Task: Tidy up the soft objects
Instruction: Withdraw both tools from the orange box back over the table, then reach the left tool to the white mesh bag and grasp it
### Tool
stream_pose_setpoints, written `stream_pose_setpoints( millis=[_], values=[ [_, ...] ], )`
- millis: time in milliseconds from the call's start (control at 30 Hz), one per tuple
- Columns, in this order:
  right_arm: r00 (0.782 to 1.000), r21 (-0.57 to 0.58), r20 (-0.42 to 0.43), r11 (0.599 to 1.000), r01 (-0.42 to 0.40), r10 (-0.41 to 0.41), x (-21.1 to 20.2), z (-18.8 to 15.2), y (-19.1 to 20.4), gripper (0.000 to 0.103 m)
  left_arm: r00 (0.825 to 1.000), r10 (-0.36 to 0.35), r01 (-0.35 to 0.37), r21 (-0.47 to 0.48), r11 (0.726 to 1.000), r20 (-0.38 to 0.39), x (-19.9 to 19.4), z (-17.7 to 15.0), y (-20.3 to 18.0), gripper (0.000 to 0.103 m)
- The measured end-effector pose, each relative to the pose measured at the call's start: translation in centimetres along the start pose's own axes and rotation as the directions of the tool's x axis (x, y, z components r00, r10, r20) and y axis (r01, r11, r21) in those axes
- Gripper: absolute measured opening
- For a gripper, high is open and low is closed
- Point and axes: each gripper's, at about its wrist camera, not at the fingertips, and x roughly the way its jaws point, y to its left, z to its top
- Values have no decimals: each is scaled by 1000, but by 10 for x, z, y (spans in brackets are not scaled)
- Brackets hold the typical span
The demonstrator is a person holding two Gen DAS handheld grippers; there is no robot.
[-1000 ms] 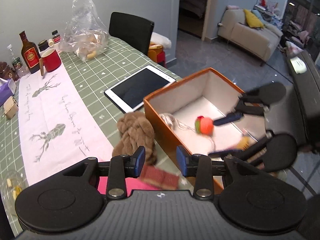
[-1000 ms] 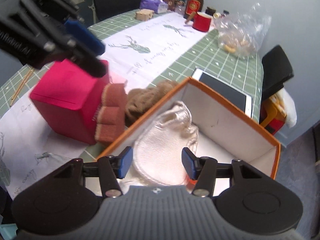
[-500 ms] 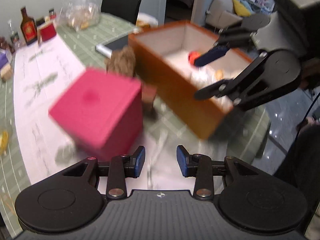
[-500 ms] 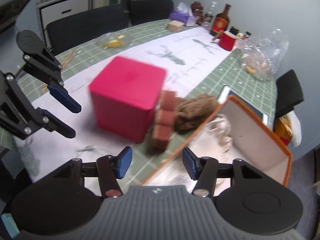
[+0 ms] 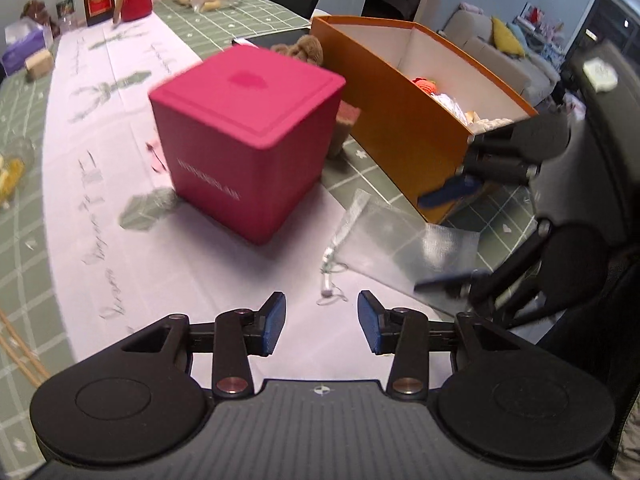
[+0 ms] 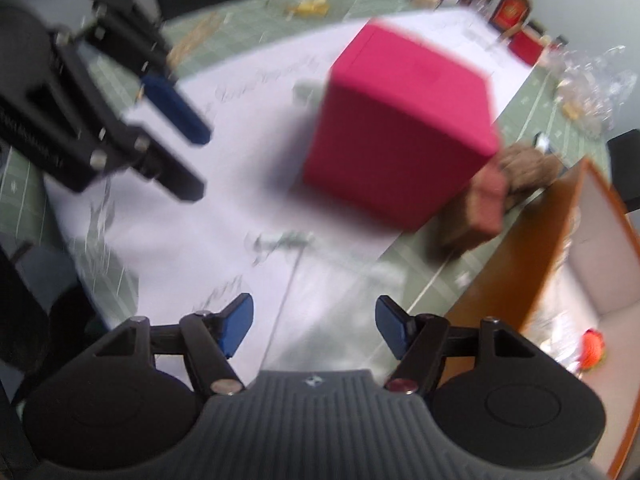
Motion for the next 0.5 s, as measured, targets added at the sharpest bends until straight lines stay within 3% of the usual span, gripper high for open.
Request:
stream_pose_setpoints(
  millis=[200, 367, 433, 500],
  values=[
    [1000, -7, -11, 1000, -25, 24, -22, -15, -4, 68, 999, -34, 33, 9, 999, 23, 24, -12, -16, 53],
    [1000, 60, 11, 998, -2, 1, -42, -38, -22, 69, 998, -57, 50, 165, 985, 38, 40, -8, -44, 54],
    [1000, 96, 27, 995, 1, -4, -48, -46, -28, 69, 996, -68, 51, 231, 972, 63, 41, -7, -55, 64],
    [999, 134, 50, 991, 5, -12, -56, -55, -36, 69, 993, -84, 59, 275, 960, 80, 42, -6, -66, 66]
  ],
)
